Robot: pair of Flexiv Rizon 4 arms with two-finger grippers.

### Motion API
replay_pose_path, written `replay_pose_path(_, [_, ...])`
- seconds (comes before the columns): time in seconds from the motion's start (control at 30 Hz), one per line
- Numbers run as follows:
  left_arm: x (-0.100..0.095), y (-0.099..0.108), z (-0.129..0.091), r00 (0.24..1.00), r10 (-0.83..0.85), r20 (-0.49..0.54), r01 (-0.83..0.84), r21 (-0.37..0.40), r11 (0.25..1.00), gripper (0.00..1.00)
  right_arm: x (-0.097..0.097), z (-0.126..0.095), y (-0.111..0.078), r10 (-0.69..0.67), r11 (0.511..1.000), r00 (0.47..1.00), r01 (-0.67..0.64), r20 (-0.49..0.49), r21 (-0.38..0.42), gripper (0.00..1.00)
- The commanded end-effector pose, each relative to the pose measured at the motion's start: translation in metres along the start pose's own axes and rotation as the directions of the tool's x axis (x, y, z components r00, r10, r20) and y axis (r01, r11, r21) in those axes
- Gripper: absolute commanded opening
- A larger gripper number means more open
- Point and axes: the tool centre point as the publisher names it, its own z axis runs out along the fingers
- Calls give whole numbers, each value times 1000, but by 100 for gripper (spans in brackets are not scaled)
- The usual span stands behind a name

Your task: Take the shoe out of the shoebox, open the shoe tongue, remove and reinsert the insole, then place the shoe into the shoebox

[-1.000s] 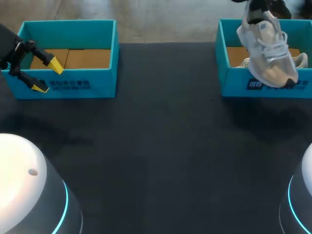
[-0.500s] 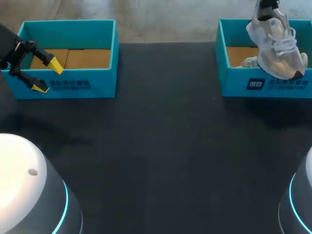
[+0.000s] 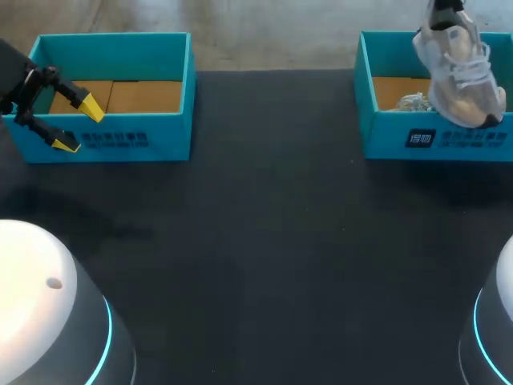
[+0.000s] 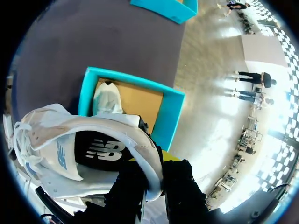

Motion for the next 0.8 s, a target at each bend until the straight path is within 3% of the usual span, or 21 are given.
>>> replay_pose_path(0.03, [0,-1,0,1000,1,-2,-1,-1,1000,100,-12,6,-25,6,1000,1000,-6,2,-3,0])
replay_pose_path(0.23, [0,-1,0,1000,1,-2,-1,-1,1000,100,-14,-1,-44,11,999,1000,-11,6,-40,0])
replay_pose_path(0.53, [0,-1,0,1000,1,-2,-1,-1,1000,100,-11,-4,-58,-17,1000,1000,17,-15,-6,0])
replay_pose_path(0.8, [0,-1,0,1000,1,-2,-1,-1,1000,100,-11,-4,-58,-17,1000,1000,17,-15,-6,0])
